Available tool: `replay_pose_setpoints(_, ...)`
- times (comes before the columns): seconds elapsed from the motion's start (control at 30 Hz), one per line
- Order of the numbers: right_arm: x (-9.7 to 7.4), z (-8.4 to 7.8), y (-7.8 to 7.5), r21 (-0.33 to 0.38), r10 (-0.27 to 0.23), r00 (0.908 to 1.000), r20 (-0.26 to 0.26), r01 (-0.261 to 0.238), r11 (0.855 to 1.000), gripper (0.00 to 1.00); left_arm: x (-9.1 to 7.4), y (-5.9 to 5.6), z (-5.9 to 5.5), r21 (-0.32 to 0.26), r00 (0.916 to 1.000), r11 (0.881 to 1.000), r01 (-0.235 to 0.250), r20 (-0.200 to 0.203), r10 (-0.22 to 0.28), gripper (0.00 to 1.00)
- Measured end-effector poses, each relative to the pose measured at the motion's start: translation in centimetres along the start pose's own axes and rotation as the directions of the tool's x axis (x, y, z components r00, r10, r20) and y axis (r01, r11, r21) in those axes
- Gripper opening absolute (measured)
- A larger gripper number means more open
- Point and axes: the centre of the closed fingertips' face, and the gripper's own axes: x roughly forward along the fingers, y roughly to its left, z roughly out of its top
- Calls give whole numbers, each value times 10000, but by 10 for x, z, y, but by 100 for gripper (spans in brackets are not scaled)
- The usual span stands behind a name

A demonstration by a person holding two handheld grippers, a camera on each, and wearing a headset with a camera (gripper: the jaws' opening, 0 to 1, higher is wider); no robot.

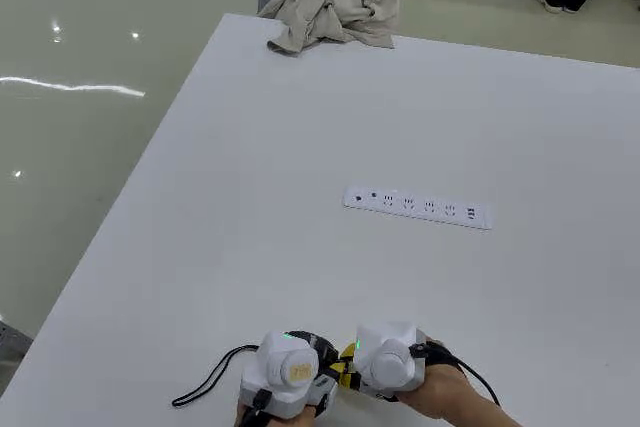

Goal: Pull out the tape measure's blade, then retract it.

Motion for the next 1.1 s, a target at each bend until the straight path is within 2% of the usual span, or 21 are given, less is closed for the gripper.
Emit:
replay_pose_setpoints(0.27, 1, -1, 1, 424, -82, 10000, 49, 80, 9991, 21, 0, -2, -2, -58, 9999, 9999, 141, -12, -141, 69)
replay_pose_setpoints(0.57, 0, -3, -1, 936, -452, 9989, 132, 438, 9946, 27, -3, -5, -2, 43, 9998, 9998, 195, -49, -195, 73)
replay_pose_setpoints(0.73, -2, -4, -4, 1406, -817, 9965, 192, 782, 9870, 31, -5, -4, -2, 83, 9998, 9998, 201, -58, -201, 74)
replay_pose_setpoints(0.93, -4, -6, -3, 1891, -1021, 9946, 162, 972, 9771, 35, -9, -4, -2, 164, 9997, 9996, 234, -23, -234, 76)
replay_pose_setpoints(1.1, -8, -8, -2, 2592, -1382, 9901, 225, 1277, 9573, 38, -12, -2, -2, 251, 9997, 9994, 249, 42, -251, 77)
